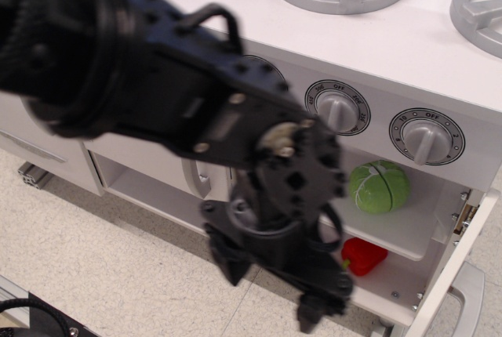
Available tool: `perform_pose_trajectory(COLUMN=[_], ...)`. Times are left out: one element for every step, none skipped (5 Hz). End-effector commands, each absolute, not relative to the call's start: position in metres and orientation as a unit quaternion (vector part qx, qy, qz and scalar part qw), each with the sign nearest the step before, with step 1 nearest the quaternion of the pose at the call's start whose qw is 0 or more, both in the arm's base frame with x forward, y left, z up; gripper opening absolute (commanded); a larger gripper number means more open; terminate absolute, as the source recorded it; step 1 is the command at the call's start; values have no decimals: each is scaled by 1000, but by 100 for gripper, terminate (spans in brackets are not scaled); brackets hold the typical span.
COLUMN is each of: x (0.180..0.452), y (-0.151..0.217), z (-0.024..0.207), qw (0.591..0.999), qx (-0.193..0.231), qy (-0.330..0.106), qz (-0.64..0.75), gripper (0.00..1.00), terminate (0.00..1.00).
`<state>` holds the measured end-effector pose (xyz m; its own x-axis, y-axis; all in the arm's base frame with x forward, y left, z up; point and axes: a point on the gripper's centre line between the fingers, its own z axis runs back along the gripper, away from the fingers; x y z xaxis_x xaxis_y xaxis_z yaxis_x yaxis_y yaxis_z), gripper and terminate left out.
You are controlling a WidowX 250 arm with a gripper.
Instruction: Close oven
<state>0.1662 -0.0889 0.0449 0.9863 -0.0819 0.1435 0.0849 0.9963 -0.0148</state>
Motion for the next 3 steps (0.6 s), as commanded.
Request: perform_pose_trajectory(x=[184, 184, 179], y=[-130, -151, -162], z=[59, 52, 42], qw=[994, 994, 994], qx=[-45, -63, -58], qy=[-88, -84, -80], qz=[-45, -42, -52], gripper=[100, 100, 100], terminate=[0, 0, 0])
